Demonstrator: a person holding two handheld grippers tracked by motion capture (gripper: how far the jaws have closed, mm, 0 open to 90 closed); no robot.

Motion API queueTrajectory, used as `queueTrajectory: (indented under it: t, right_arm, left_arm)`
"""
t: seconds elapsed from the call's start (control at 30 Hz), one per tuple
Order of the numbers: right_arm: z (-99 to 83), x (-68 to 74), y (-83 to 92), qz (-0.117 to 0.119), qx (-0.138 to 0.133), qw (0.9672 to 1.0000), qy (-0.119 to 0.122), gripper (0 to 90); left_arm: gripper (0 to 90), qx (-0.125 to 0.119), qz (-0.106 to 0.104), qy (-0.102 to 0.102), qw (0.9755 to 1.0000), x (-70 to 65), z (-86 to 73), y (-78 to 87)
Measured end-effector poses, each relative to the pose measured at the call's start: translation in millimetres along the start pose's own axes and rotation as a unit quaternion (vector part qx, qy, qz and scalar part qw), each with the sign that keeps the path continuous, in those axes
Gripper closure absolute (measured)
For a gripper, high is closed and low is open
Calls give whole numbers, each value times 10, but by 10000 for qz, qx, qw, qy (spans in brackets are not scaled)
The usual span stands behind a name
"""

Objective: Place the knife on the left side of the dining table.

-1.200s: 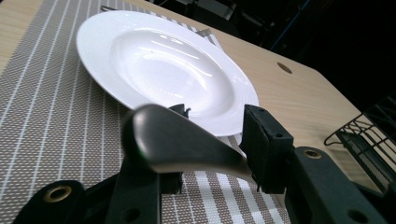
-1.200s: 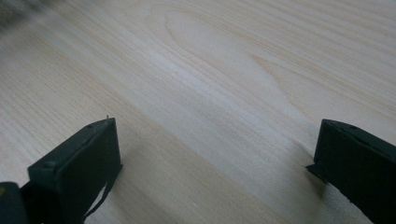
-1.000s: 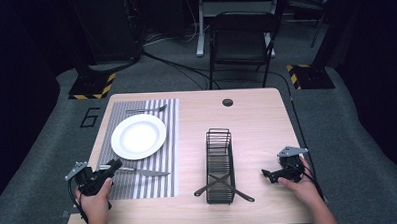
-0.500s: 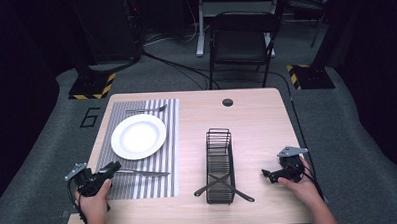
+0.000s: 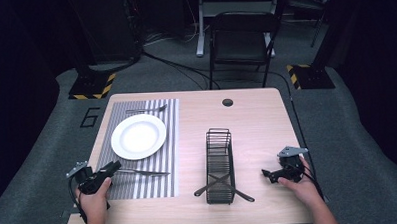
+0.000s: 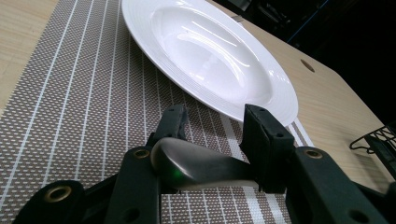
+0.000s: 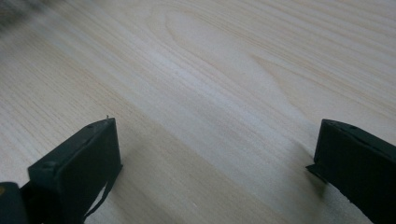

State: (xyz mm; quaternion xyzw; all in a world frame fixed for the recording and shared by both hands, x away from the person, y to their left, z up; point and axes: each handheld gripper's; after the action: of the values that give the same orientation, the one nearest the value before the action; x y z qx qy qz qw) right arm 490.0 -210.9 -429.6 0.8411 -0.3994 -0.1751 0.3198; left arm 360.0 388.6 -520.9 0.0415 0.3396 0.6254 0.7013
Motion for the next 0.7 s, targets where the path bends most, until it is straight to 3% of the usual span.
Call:
queueTrajectory:
  t: [0.07, 0.2, 0.4, 0.53, 0.67, 0.7]
  right_arm:
    - [0, -1, -1, 3, -2, 10000, 8, 0]
    - [0, 0, 0, 2, 1, 10000, 1, 0]
    - [0, 0, 0, 2, -1, 10000, 2, 0]
    - [0, 0, 0, 3, 1, 10000, 1, 0]
    - [0, -1, -1, 3, -3, 10000, 5, 0]
    - [-1, -2, -1, -2, -3, 10000, 14, 0]
  left_arm:
    - [596, 7, -4, 43, 10000, 0, -1, -7]
    - [581, 27, 86, -134, 9999, 27, -3, -23]
    - [564, 121, 150, 109, 9998, 45, -33, -49]
    - [570, 112, 330, -121, 9993, 83, -34, -57]
    - [602, 81, 241, -10, 9997, 125, -31, -45]
    - [602, 99, 235, -62, 9997, 119, -27, -41]
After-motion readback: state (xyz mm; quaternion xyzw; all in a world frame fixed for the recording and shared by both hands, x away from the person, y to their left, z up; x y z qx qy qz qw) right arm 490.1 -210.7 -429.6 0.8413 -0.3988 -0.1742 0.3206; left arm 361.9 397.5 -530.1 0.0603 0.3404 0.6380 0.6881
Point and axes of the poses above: each handheld gripper's, and its own axes: y roughly backward along the jaws, z roughly out of its top, x roughly to its left, and after that the axes turned 12 degrees about z, right-handed
